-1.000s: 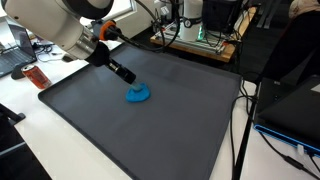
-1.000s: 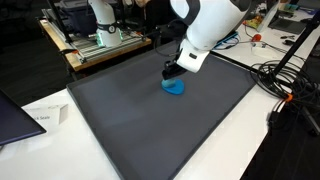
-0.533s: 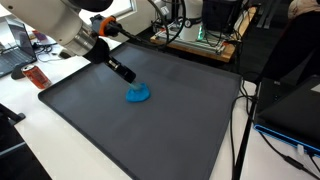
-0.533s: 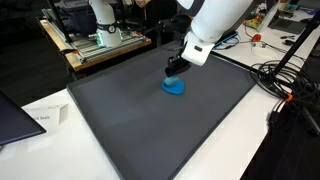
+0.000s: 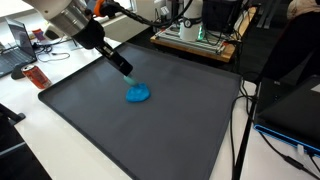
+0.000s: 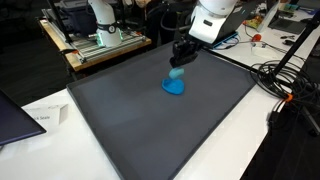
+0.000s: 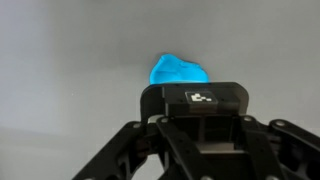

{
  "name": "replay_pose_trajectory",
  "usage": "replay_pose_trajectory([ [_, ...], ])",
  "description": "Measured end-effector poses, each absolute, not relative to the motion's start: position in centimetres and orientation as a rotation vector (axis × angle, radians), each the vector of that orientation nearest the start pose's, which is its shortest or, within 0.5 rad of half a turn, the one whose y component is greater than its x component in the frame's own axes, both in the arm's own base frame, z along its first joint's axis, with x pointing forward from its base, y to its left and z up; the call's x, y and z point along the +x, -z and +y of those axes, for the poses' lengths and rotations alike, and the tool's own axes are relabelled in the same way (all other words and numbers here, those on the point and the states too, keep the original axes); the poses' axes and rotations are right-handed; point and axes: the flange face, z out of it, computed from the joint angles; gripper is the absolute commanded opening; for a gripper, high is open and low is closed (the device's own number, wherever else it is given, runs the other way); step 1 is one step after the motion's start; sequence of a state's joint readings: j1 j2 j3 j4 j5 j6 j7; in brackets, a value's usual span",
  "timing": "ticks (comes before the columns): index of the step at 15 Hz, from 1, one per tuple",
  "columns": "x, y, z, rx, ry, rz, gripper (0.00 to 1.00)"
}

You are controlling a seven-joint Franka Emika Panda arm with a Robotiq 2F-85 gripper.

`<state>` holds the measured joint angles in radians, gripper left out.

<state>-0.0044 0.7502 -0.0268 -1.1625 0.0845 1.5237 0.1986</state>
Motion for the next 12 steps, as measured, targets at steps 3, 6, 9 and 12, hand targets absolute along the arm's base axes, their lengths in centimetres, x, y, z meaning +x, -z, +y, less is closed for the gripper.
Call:
replay_pose_trajectory([
  [3, 70.6, -33.6, -2.2, -3.023, -0.581, 0.393, 0.22],
  [6, 70.5, -34.9, -4.7, -3.007, -0.539, 0.440, 0.22],
  [9, 70.4, -36.5, -7.6, -2.978, -0.464, 0.490, 0.22],
  [12, 70.4, -38.0, -9.8, -2.940, -0.374, 0.498, 0.22],
])
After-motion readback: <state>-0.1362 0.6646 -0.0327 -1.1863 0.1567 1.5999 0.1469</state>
